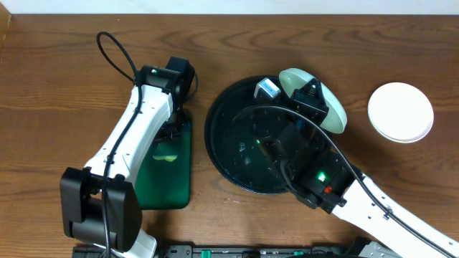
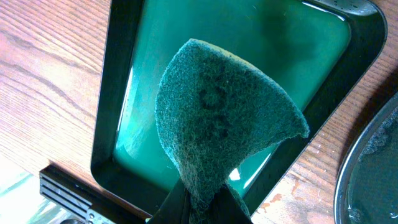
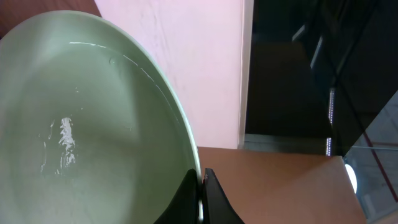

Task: Clean dirty plates on tray and stack at the side
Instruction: 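Tilt the white plate upright over the black tray with the right gripper, then carry the white plate right and stack it on the plate pile, then release the stacked plate and raise the right gripper away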

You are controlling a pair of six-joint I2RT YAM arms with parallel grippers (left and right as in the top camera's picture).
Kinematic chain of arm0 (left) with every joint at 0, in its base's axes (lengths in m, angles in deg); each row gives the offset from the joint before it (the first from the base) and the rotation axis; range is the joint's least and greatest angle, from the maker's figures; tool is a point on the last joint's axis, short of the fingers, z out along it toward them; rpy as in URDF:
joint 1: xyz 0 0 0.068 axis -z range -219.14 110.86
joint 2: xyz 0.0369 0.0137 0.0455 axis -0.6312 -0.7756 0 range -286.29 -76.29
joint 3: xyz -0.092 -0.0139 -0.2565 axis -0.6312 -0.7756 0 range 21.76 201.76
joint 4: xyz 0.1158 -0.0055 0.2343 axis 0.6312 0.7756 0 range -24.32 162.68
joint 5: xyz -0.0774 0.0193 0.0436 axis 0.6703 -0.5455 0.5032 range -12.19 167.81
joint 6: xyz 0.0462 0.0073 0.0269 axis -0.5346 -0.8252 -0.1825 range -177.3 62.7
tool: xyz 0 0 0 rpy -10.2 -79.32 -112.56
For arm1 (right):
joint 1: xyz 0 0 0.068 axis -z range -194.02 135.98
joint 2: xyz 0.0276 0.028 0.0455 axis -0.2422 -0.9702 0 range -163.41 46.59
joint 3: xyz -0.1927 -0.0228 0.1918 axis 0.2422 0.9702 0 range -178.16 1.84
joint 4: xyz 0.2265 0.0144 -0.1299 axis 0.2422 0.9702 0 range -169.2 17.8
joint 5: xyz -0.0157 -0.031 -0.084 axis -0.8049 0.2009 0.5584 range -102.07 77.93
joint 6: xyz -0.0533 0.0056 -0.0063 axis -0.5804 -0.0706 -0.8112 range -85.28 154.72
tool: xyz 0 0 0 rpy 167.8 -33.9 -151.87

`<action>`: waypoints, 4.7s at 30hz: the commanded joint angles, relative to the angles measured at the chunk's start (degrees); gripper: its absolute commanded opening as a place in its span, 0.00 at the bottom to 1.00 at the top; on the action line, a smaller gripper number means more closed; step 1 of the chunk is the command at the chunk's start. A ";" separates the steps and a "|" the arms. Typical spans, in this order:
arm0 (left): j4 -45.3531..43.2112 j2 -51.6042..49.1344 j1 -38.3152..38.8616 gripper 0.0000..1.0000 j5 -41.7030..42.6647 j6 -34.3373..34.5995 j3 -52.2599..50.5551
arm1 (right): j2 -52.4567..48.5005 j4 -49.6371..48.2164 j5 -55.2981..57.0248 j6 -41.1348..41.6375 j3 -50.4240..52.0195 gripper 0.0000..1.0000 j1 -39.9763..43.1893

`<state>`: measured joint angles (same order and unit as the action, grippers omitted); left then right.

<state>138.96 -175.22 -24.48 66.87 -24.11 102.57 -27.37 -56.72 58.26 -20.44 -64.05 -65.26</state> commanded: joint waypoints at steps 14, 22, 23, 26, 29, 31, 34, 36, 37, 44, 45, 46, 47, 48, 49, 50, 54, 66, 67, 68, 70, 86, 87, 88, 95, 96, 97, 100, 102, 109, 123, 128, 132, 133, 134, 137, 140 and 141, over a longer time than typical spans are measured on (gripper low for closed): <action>0.26 -0.09 -0.24 0.07 -1.53 -0.13 -0.46 | -1.84 6.54 -2.58 11.91 -1.22 0.01 1.95; 0.24 -0.09 -0.24 0.07 -1.53 -0.11 -0.46 | -3.37 4.44 -6.32 13.33 -1.22 0.01 2.43; 0.26 -0.09 -0.24 0.07 -1.53 -0.13 -0.46 | -3.69 4.61 -5.07 13.31 -1.18 0.01 2.25; 0.50 -0.09 -0.24 0.07 -1.53 -0.13 -0.46 | -4.92 2.12 1.51 12.59 -1.18 0.01 3.87; 0.48 -0.09 -0.24 0.07 -1.53 -0.11 -0.46 | -5.49 5.42 -3.98 15.56 -1.18 0.01 3.48; 0.48 -0.09 -0.24 0.07 -1.53 -0.11 -0.46 | -5.60 3.76 0.20 18.29 -1.18 0.01 4.52; 0.63 -0.09 -0.24 0.07 -1.53 -0.13 -0.46 | -5.57 5.27 -3.54 22.21 -1.18 0.01 6.43; 0.81 -0.09 -0.24 0.07 -1.55 -0.13 -0.46 | -5.86 6.97 -2.54 22.95 -1.18 0.01 6.93; 0.83 -0.09 -0.24 0.07 -1.53 -0.13 -0.46 | -5.86 6.71 -2.67 25.90 -1.18 0.01 7.63; 0.83 -0.09 -0.24 0.07 -1.55 -0.13 -0.46 | -5.46 16.09 -45.81 65.44 -1.18 0.01 11.04; 0.81 -0.09 -0.24 0.07 -1.55 -0.13 -0.46 | -5.46 16.09 -48.59 68.83 -1.18 0.01 11.58; 0.81 -0.09 -0.24 0.07 -1.55 -0.13 -0.46 | -5.46 15.93 -50.51 71.93 -1.18 0.01 12.28; 0.81 -0.09 -0.24 0.07 -1.55 -0.13 -0.46 | -5.46 15.69 -51.52 73.88 -1.18 0.01 13.07; 0.81 -0.09 -0.24 0.07 -1.55 -0.13 -0.46 | -5.46 15.45 -51.78 75.63 -1.18 0.01 14.25; 0.83 -0.09 -0.24 0.07 -1.55 -0.13 -0.46 | -5.46 15.43 -51.76 76.81 -1.18 0.01 15.69; 0.83 -0.09 -0.24 0.07 -1.55 -0.13 -0.46 | -5.46 15.50 -51.78 77.46 -1.18 0.01 16.96; 0.72 -0.09 -0.24 0.07 -1.55 -0.13 -0.46 | -5.46 17.11 -55.93 82.01 -1.18 0.01 27.61; -0.09 -0.09 -0.24 0.07 -1.55 -0.11 -0.46 | -7.45 22.43 -64.17 87.56 -0.90 0.01 72.94; -0.07 -0.09 -0.24 0.07 -1.55 -0.13 -0.46 | -8.09 22.80 -64.15 87.93 -0.79 0.01 75.06; -0.07 -0.09 -0.24 0.07 -1.55 -0.11 -0.46 | -9.11 23.10 -64.17 88.39 -0.70 0.01 77.44; -0.07 -0.09 -0.24 0.07 -1.55 -0.11 -0.46 | -11.30 23.50 -64.19 88.54 -0.70 0.01 80.83; -0.24 -0.09 -0.24 0.07 -1.55 -0.11 -0.46 | -26.18 14.51 -64.59 91.19 -0.70 0.01 83.45; -0.24 -0.09 -0.24 0.07 -1.55 -0.11 -0.46 | -26.71 14.03 -64.67 91.38 -0.70 0.01 83.45; -0.24 -0.09 -0.24 0.07 -1.55 -0.11 -0.46 | -27.39 13.09 -64.85 91.36 -0.70 0.01 83.45; -0.24 -0.09 -0.24 0.07 -1.55 -0.11 -0.46 | -27.76 9.79 -65.70 91.32 -0.70 0.06 83.34; -0.24 -0.09 -0.24 0.07 -1.55 -0.11 -0.46 | -27.76 9.62 -66.40 91.32 -0.70 0.15 83.34; -0.26 -0.09 -0.24 0.07 -1.55 -0.11 -0.46 | -27.76 9.51 -67.08 91.30 -0.70 0.33 83.34; -0.24 -0.09 -0.24 0.07 -1.53 -0.11 -0.46 | -27.76 8.52 -70.86 89.44 -0.70 0.95 83.08; -0.22 -0.09 -0.24 0.07 -1.53 -0.11 -0.46 | -27.76 7.58 -72.94 87.56 -0.72 0.99 82.77; -0.35 -0.09 -0.37 0.07 -1.53 -0.13 -0.46 | -25.62 8.57 -80.96 83.54 -2.84 0.99 81.00; -6.88 -0.17 -8.28 0.07 3.43 -3.23 -6.51 | -4.70 21.62 -82.23 69.33 -10.29 0.99 64.17; -10.49 -0.24 -8.35 0.07 3.41 -5.75 -9.51 | 0.98 24.39 -82.25 68.37 -10.29 0.99 57.24; -12.96 -0.28 -8.37 0.07 3.43 -5.73 -11.45 | 4.96 25.55 -82.20 64.11 -10.29 0.99 51.25; -13.27 -0.31 -8.37 0.07 3.41 -5.73 -11.65 | 5.68 25.66 -82.20 63.80 -10.29 0.99 50.31; -13.44 -0.31 -8.39 0.07 3.41 -5.75 -11.82 | 6.21 25.77 -82.23 63.78 -10.29 0.99 49.66; -14.05 -0.31 -8.37 0.07 3.41 -5.75 -12.00 | 7.74 26.47 -82.20 63.65 -10.29 0.99 48.04; -14.16 -0.31 -8.37 0.11 3.41 -5.75 -12.02 | 8.79 27.52 -82.23 63.63 -10.29 0.99 47.39; -14.14 -0.31 -8.37 0.11 3.41 -5.75 -12.02 | 8.94 27.76 -82.23 63.63 -10.29 0.99 47.39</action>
<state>124.71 -175.29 -32.68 70.39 -29.10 90.99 -19.32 -29.68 -24.08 44.50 -73.97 -17.17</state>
